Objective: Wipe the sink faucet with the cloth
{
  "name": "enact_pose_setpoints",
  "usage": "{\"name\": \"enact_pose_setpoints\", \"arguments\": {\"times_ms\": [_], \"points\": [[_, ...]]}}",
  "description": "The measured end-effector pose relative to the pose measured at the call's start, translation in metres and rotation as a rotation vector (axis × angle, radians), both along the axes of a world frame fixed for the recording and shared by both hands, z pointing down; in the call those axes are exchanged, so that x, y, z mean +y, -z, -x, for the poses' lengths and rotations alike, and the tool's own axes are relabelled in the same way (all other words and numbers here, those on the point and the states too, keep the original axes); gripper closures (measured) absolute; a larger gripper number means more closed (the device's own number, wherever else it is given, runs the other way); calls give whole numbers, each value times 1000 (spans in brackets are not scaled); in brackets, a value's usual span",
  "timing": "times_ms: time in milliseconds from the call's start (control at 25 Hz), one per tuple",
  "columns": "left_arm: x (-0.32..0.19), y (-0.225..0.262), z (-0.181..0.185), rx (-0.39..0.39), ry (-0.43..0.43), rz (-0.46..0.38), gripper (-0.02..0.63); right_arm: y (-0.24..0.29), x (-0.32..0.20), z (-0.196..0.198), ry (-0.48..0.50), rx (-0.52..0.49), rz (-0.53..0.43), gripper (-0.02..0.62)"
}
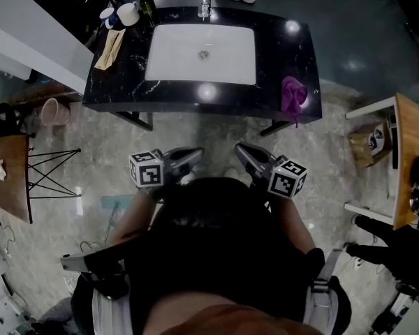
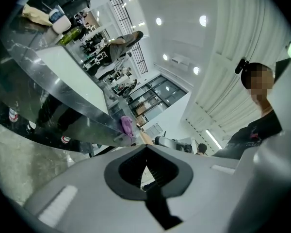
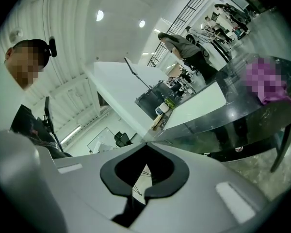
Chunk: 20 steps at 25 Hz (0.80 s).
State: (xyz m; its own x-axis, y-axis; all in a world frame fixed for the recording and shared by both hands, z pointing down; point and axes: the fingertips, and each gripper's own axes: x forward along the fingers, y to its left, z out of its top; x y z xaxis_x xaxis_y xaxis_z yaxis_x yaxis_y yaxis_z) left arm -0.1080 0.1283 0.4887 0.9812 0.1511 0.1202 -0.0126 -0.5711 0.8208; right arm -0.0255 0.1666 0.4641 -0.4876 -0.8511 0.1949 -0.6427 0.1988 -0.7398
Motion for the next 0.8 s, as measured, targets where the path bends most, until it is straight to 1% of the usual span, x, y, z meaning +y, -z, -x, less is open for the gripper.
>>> {"name": "enact_pose_setpoints", "arguments": {"times_ms": [160,800], "points": [[1,0,-1,7,3,11,606,0,2,0,5,16,7,586],[7,-2,-6,-20,-21,15,606,-4,3,-3,10,-7,24,586]]}}
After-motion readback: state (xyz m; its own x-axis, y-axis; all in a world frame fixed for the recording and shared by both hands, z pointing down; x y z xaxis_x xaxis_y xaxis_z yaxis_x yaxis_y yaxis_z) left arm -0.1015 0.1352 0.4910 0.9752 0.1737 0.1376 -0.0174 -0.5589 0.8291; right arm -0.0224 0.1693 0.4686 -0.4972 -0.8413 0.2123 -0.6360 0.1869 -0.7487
